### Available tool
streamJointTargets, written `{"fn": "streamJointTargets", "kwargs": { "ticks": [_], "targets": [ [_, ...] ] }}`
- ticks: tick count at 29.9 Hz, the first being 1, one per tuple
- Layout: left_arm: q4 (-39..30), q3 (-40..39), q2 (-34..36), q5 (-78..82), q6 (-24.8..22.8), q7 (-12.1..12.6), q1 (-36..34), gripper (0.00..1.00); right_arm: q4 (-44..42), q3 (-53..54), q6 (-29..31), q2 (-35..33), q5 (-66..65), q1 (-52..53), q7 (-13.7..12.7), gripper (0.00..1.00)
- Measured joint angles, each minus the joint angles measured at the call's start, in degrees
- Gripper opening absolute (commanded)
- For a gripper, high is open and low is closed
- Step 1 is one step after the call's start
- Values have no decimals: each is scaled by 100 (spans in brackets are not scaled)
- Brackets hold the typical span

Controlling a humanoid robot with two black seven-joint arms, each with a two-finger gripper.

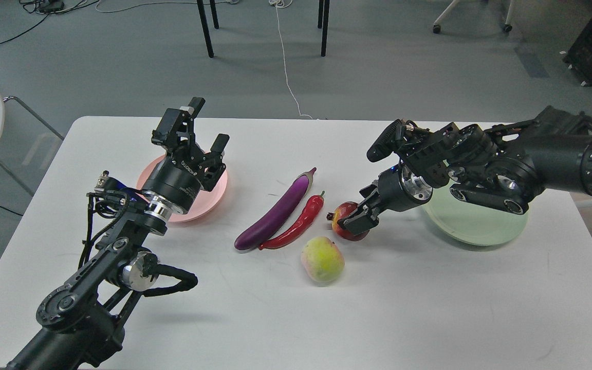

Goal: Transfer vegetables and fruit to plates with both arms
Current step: 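Lower the right gripper onto the red apple and close it, then carry the apple to the green plate and release it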

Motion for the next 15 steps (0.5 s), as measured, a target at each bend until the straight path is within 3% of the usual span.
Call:
{"fn": "streamJointTargets", "kwargs": {
  "ticks": [8, 12, 15],
  "targets": [
    [1, -4, 42, 0, -2, 1, 0, 98, -81, -8, -127, 96, 0, -179, 0, 89],
    [1, -10, 74, 0, -4, 1, 0, 98, -105, -139, -239, 113, 0, -191, 0, 64],
    [1, -16, 87, 0, -10, 1, -10, 98, -108, -186, -257, 134, 0, -192, 0, 54]
  ]
}}
